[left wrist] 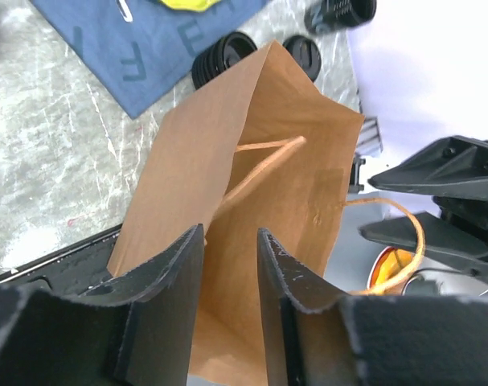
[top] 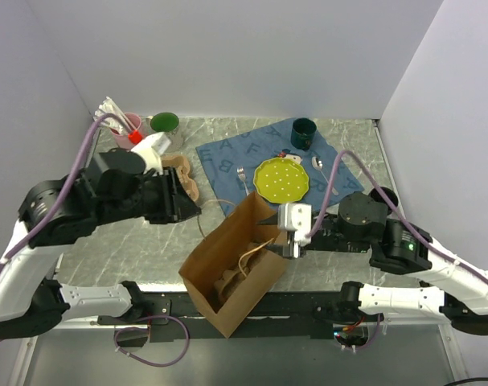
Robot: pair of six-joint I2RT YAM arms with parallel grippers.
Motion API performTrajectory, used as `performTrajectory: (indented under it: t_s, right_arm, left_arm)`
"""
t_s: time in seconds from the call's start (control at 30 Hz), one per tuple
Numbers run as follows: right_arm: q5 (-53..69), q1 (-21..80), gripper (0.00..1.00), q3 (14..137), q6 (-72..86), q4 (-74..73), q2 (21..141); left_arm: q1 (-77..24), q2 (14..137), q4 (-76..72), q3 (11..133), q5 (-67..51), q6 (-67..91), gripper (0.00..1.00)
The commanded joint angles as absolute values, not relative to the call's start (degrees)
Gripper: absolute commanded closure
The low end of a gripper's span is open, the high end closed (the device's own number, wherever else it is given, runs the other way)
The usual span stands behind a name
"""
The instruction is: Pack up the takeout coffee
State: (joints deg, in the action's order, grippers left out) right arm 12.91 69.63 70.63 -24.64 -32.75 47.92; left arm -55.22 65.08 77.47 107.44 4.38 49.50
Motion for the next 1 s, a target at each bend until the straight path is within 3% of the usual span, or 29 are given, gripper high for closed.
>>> performTrajectory:
  t_s: [0.0,0.17,0.3,0.67,0.8,0.97]
  right_arm:
    - [9.58,69.96,0.47,79.17,-9.69,-35.59,49.21]
    - [8.79,70.05,0.46,83.49,-3.17,-38.94,49.13]
    - [6.69,69.96,0.39,81.13,-1.5,-36.22,45.36]
    - [-19.67,69.79,0.39,89.38,6.67,-48.51,52.46]
    - [-19.43,67.07,0.39,92.02,9.22,-54.04,56.42]
    - [-13.55,56.38,0.41,95.01,14.85,-62.91,61.16]
  left_arm:
    - [-55.46,62.49,78.66,106.44,8.52,53.43,0.61]
    - [-55.37,61.87,77.7,104.94,6.86,53.52,0.58]
    - [-55.37,61.44,77.96,105.47,7.38,54.49,0.57]
    - [-55.37,57.57,78.75,101.35,10.28,59.58,0.51]
    - [-55.37,55.02,78.75,98.18,11.95,62.14,0.48]
    - [-55.37,51.78,78.75,94.4,14.5,66.26,0.41]
